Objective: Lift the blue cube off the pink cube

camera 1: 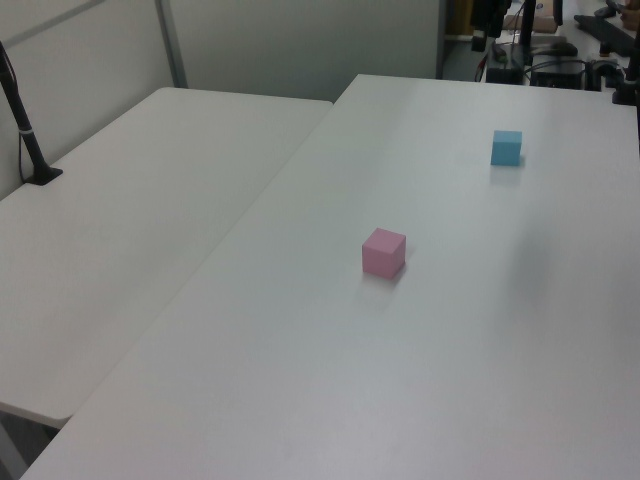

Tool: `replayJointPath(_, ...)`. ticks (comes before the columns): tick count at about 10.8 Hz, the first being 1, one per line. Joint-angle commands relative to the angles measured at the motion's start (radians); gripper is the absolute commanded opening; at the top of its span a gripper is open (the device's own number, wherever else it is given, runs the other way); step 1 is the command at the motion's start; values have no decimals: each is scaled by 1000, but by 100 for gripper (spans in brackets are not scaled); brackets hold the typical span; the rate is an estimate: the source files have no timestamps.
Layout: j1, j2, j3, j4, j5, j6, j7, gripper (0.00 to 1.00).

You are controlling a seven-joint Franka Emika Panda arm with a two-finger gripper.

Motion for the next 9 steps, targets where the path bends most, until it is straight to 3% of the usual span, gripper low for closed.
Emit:
replayJointPath(1, 68, -14, -56, -18, -16, 13, 59, 100)
replayJointPath(9, 55, -17, -58, -13, -14, 13, 65, 100)
